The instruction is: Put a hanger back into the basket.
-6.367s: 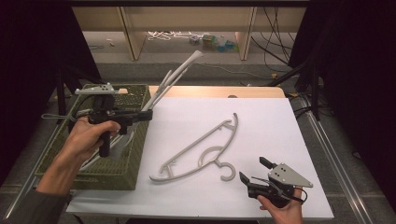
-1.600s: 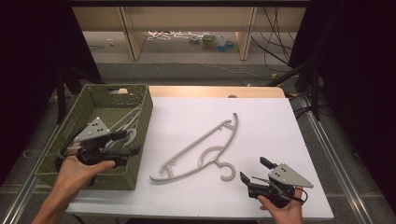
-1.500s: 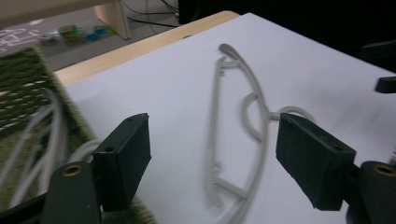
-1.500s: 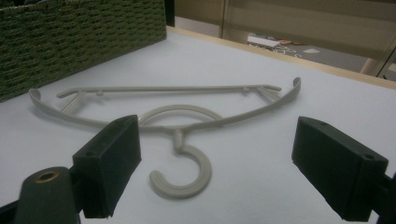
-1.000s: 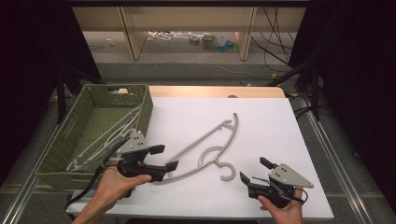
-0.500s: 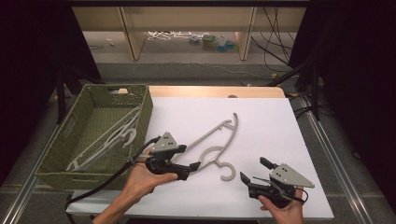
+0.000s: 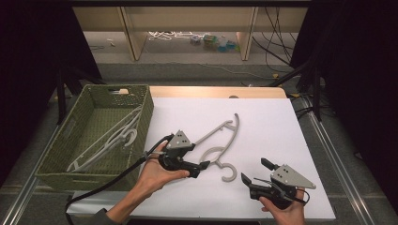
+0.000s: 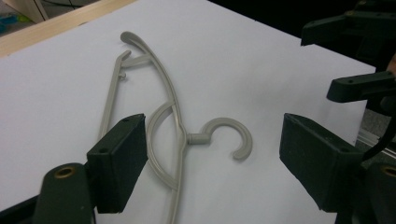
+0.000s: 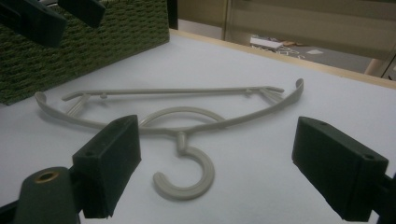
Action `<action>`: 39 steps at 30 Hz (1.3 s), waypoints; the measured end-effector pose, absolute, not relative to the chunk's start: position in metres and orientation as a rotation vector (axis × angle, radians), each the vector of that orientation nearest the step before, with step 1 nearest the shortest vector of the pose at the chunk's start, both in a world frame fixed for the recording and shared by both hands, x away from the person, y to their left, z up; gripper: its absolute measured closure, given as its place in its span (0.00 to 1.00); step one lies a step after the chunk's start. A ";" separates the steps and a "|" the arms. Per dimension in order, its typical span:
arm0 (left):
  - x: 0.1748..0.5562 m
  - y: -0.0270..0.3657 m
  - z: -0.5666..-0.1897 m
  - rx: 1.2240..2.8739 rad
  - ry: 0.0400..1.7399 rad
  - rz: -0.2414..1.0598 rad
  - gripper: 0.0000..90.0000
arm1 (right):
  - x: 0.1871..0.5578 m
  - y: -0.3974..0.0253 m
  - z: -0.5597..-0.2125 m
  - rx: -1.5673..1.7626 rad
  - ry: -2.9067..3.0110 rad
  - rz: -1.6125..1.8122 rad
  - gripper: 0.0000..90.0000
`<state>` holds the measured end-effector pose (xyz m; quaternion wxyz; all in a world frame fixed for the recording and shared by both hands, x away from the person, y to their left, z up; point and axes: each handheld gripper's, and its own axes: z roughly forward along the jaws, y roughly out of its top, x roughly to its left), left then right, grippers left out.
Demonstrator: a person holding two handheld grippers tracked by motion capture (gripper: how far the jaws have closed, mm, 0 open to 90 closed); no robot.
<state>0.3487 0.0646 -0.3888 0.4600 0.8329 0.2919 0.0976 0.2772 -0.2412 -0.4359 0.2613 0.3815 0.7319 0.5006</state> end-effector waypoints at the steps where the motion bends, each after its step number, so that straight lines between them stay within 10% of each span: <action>1: 0.350 0.063 -0.391 2.054 0.722 0.236 0.26 | 0.277 -0.241 -0.436 1.036 1.981 1.355 0.18; 39: 0.394 0.040 -0.462 2.577 0.662 0.124 0.49 | 0.277 -0.239 -0.435 1.009 1.985 1.353 0.18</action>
